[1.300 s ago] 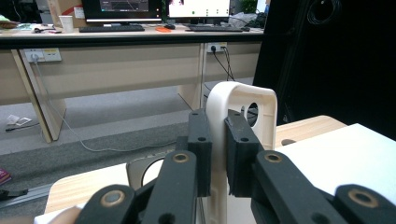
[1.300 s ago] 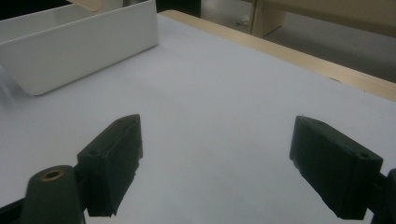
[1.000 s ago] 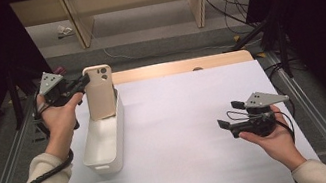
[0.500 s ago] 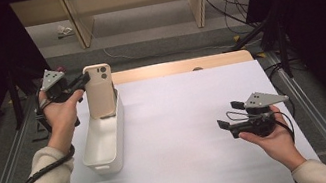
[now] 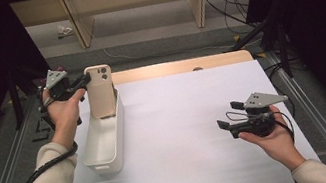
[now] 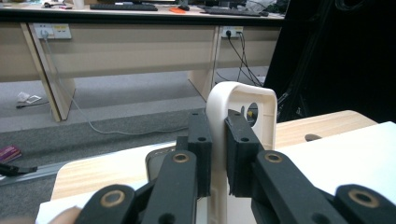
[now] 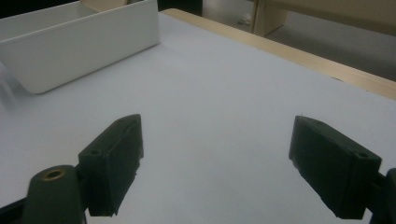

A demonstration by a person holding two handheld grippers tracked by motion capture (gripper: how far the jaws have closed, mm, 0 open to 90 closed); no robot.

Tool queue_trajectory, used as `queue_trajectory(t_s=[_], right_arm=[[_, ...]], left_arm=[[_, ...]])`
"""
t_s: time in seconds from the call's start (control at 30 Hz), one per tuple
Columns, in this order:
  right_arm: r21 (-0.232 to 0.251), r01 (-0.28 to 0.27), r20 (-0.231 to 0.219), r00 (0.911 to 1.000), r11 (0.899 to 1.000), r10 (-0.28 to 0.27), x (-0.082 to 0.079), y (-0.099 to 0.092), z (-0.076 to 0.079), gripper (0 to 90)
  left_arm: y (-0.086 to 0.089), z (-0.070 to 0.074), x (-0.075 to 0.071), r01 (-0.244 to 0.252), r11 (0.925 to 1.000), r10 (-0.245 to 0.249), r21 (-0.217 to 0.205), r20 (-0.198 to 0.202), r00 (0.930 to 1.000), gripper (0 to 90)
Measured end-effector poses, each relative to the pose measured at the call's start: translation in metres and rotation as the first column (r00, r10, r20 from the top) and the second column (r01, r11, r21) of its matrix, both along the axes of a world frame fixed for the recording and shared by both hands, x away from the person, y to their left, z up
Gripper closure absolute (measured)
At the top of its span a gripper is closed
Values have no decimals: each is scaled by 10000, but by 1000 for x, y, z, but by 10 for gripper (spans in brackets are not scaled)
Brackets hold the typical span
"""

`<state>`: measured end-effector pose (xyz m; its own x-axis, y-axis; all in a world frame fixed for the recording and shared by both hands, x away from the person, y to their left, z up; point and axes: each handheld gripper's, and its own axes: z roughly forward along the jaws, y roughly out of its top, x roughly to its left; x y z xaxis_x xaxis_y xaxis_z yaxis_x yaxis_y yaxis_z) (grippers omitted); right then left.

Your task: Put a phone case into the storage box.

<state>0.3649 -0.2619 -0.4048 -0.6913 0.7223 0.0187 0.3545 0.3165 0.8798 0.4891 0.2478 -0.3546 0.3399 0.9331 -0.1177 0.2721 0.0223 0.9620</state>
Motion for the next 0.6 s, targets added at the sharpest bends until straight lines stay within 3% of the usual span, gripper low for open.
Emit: queue_trajectory(t_s=[0.6], right_arm=[[0,-27,11,10000,10000,27,0,0,0,188]], left_arm=[[-1,-22,13,-234,9996,227,-130,-511,9984,818]])
